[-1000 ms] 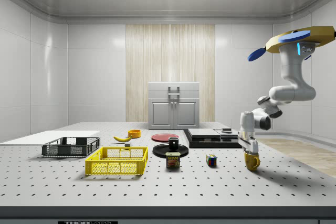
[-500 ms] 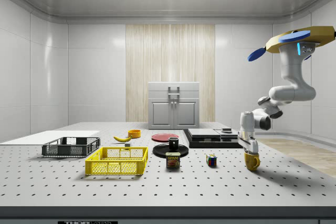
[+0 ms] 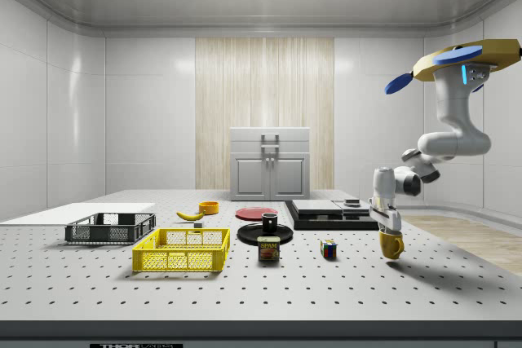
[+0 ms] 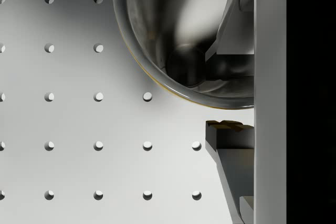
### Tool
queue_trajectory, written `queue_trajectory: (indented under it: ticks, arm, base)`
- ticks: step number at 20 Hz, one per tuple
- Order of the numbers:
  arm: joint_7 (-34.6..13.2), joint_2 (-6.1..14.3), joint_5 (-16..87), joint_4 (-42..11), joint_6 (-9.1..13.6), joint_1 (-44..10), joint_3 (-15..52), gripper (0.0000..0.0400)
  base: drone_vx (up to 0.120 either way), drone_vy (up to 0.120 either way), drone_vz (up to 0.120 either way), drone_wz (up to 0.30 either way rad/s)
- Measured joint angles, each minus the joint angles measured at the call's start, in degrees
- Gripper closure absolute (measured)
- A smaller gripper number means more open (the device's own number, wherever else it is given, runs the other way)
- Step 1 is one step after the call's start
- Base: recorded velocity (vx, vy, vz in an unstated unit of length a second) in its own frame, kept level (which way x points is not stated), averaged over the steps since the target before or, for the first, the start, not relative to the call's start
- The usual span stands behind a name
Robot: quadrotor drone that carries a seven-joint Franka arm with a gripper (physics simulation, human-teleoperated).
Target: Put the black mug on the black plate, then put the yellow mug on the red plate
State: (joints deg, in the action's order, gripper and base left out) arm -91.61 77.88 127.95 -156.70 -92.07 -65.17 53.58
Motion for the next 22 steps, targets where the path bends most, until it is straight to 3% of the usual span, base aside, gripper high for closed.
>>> queue_trajectory:
  ticks: [7,17,22]
  arm:
    - [-0.1,0.1,-2.2,-1.7,1.7,0.7,2.4,0.0290]
    - [-0.2,0.1,-2.9,-2.1,2.1,0.8,3.2,0.0290]
    - [-0.2,0.1,-3.0,-2.2,2.2,0.8,3.2,0.0290]
  base:
    - [0.017,0.000,0.120,0.000]
    - [0.120,-0.116,0.116,0.000]
    - [0.120,-0.120,0.000,0.000]
